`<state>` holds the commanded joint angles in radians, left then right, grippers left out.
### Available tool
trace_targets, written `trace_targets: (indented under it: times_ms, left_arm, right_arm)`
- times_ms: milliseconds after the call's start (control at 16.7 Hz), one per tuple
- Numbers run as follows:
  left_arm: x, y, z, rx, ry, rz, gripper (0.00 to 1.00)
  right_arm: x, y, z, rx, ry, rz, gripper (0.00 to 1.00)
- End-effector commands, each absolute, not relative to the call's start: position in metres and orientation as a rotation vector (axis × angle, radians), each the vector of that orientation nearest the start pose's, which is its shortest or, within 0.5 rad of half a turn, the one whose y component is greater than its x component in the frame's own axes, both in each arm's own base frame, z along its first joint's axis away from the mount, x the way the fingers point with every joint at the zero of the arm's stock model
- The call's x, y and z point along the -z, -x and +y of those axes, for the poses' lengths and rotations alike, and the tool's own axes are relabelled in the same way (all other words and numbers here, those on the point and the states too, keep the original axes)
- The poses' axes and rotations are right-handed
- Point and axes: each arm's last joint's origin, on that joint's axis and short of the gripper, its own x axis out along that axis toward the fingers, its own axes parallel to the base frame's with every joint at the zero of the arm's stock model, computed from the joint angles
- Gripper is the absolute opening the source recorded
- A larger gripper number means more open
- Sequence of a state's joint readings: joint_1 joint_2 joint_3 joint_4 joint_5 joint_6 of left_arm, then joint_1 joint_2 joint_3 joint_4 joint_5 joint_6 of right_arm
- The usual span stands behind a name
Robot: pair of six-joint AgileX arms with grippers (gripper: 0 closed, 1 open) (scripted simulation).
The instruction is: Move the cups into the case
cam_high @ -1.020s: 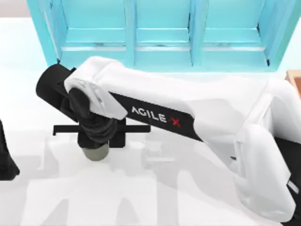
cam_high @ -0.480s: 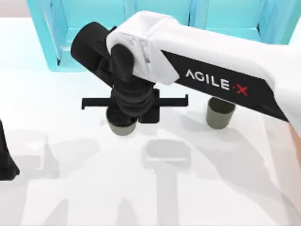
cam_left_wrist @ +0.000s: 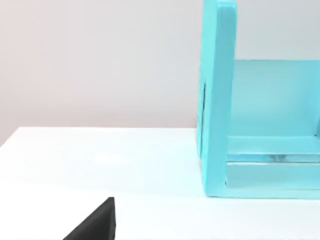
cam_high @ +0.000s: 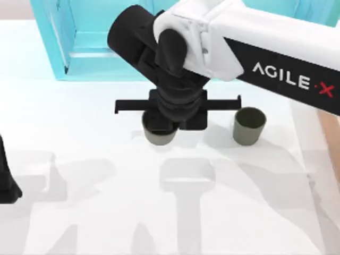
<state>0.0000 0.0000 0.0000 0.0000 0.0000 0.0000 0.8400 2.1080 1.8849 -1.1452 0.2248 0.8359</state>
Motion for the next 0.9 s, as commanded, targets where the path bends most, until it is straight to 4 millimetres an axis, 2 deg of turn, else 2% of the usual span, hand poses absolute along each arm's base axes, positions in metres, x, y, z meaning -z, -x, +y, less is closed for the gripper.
trace_targets:
  times_ms: [180, 240, 360, 480, 660, 780, 900]
  left_arm:
    - [-0.16, -0.106, -0.001, 0.0, 0.0, 0.0, 1.0]
    - [-0.16, -0.106, -0.001, 0.0, 0.0, 0.0, 1.0]
    - [-0.16, -0.106, -0.001, 0.0, 0.0, 0.0, 1.0]
    - [-0.16, -0.106, -0.001, 0.0, 0.0, 0.0, 1.0]
    - [-0.16, -0.106, -0.001, 0.0, 0.0, 0.0, 1.0]
    - [-0.16, -0.106, -0.001, 0.0, 0.0, 0.0, 1.0]
    - [-0.16, -0.106, -0.001, 0.0, 0.0, 0.0, 1.0]
  right_arm:
    - [-0.231, -0.292, 0.318, 0.011, 0.009, 1.289, 0.0]
    - [-0.227, -0.295, 0.309, 0.029, 0.032, 1.319, 0.0]
    - [-0.22, -0.306, 0.278, 0.076, 0.087, 1.388, 0.0]
    - [-0.227, -0.321, 0.233, 0.101, 0.116, 1.424, 0.0]
    - [-0.253, -0.338, 0.155, 0.092, 0.114, 1.426, 0.0]
    - [-0.266, -0.345, 0.092, 0.079, 0.096, 1.437, 0.0]
    - [-0.273, -0.341, 0.022, 0.071, 0.09, 1.47, 0.0]
